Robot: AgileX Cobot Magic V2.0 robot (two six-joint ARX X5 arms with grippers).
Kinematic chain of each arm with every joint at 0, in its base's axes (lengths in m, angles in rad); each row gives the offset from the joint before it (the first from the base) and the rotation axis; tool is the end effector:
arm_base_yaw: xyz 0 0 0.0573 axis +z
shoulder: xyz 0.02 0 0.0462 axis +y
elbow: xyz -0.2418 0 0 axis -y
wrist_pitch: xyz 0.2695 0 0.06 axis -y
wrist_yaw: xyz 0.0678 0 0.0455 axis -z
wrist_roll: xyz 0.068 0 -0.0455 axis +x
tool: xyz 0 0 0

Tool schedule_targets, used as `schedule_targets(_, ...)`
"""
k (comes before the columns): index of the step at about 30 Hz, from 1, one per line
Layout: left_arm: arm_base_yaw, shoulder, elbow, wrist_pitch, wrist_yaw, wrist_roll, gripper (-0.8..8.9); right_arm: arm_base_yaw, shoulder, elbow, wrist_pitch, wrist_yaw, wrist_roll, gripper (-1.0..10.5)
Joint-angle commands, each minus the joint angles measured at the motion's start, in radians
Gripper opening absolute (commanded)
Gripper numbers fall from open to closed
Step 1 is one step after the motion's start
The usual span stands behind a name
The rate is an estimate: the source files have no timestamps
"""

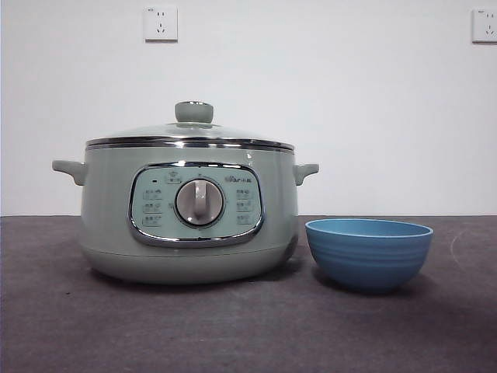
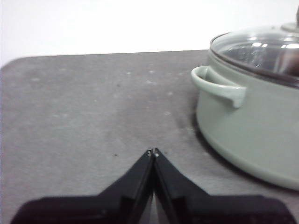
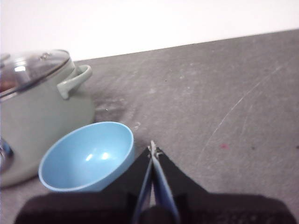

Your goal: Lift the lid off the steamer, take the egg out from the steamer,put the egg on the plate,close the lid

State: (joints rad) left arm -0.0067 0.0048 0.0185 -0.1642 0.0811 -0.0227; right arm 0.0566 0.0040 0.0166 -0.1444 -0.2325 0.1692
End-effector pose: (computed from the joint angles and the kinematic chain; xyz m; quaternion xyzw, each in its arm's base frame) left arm 0.1809 -0.0067 0.1480 -0.0141 0.0756 -0.0429 0.9961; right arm 0.1786 0.0258 0.1503 0.0892 0.0775 0.1377 0.9834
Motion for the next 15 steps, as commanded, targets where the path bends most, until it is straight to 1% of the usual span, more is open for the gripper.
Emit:
schedule_targets(1,0.002,-0.001,0.028,-0.001,0.013,-0.087,-0.08,-0.002,-0.002,-0.005,0.039,0.002,0.137,-0.1)
schedule_targets(3,0.002,-0.001,0.067,-0.020,0.027,-0.111,-0.08,-0.002,-0.002,0.010,0.072,0.003,0.203,-0.1)
schedule_targets(5,0.002,0.001,0.104,-0.033,0.034,-0.162,-0.08,-0.002,0.000,0.038,0.084,0.002,0.227,-0.1)
schedule_targets(7,0.001,0.005,0.147,-0.055,0.038,-0.198,-0.08,-0.002,0.012,0.074,0.088,-0.003,0.227,-0.1)
schedule_targets(11,0.001,0.031,0.243,-0.074,0.061,-0.212,-0.08,-0.002,0.067,0.166,0.087,-0.012,0.226,-0.1)
schedule_targets(15,0.001,0.092,0.361,-0.131,0.114,-0.210,-0.08,-0.002,0.181,0.280,0.071,-0.081,0.221,-0.1)
